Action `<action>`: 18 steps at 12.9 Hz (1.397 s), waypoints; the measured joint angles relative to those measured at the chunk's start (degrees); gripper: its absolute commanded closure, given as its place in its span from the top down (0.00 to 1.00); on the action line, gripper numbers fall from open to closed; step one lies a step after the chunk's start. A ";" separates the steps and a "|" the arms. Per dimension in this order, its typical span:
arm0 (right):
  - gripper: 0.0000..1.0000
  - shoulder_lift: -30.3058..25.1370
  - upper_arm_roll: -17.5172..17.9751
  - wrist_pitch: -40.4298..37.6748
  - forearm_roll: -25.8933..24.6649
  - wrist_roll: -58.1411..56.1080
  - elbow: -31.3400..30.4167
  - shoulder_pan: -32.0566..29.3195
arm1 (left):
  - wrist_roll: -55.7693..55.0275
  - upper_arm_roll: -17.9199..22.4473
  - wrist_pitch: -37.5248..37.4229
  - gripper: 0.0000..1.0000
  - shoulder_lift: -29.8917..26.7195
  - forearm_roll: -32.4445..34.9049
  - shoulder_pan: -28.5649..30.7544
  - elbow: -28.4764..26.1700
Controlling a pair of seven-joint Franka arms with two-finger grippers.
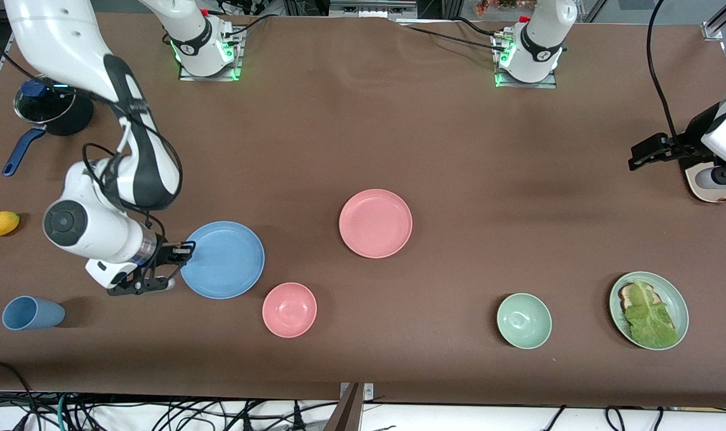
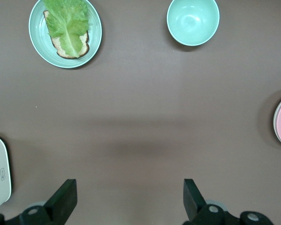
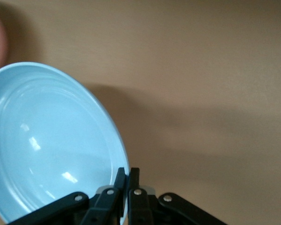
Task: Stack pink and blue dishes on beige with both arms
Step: 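Close the right gripper on the blue plate rim, then carry the blue plate with the right gripper onto the pink plate, then open the right gripper and release the blue plate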
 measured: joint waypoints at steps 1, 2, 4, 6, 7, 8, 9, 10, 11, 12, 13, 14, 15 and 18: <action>0.00 -1.47 1.16 -1.81 0.03 0.04 0.22 0.07 | 0.01 0.00 0.00 1.00 0.00 0.00 0.01 0.17; 0.00 -2.46 2.43 -4.06 0.36 0.73 0.83 0.15 | 0.02 0.00 0.00 1.00 0.00 0.00 0.01 0.30; 0.00 -2.92 5.92 -7.02 1.63 5.60 2.38 0.32 | 0.08 -0.03 0.00 1.00 0.00 0.00 -0.03 0.35; 0.00 -2.84 9.80 -7.15 1.71 13.78 2.62 1.79 | 0.11 -0.16 0.00 1.00 0.00 0.00 -0.26 0.35; 0.00 -2.67 10.65 -7.14 1.71 17.77 2.62 3.95 | 0.11 -0.27 -0.01 1.00 0.03 0.00 -0.31 0.35; 0.00 -2.32 10.93 -6.88 1.71 21.69 2.61 6.90 | 0.11 -0.39 -0.02 1.00 0.11 0.00 -0.33 0.35; 0.00 -1.71 11.00 -5.64 1.69 26.16 2.59 10.13 | 0.11 -0.49 -0.02 1.00 0.17 0.00 -0.33 0.35; 0.00 -0.78 11.02 -3.27 1.39 31.47 2.58 13.51 | 0.15 -0.51 -0.03 1.00 0.21 0.00 -0.33 0.35; 0.00 0.43 11.00 -0.92 0.33 36.54 2.56 16.54 | 0.33 -0.50 -0.06 1.00 0.24 0.00 -0.33 0.35; 0.00 1.80 10.98 0.72 -1.21 41.00 2.55 19.04 | 0.63 -0.50 -0.10 1.00 0.25 0.00 -0.33 0.35; 0.00 3.14 10.93 1.69 -2.30 44.27 2.54 20.76 | 0.85 -0.48 -0.13 1.00 0.26 0.00 -0.31 0.35; 0.00 4.35 10.85 2.56 -2.74 46.17 2.53 21.74 | 1.08 -0.42 -0.15 1.00 0.27 0.00 -0.24 0.35; 0.00 5.32 10.81 3.74 -2.80 46.96 2.54 22.13 | 1.26 -0.36 -0.16 1.00 0.28 0.00 -0.17 0.35; 0.00 6.99 10.52 5.59 -2.80 47.80 2.55 22.16 | 1.39 -0.28 -0.17 1.00 0.28 0.00 -0.15 0.35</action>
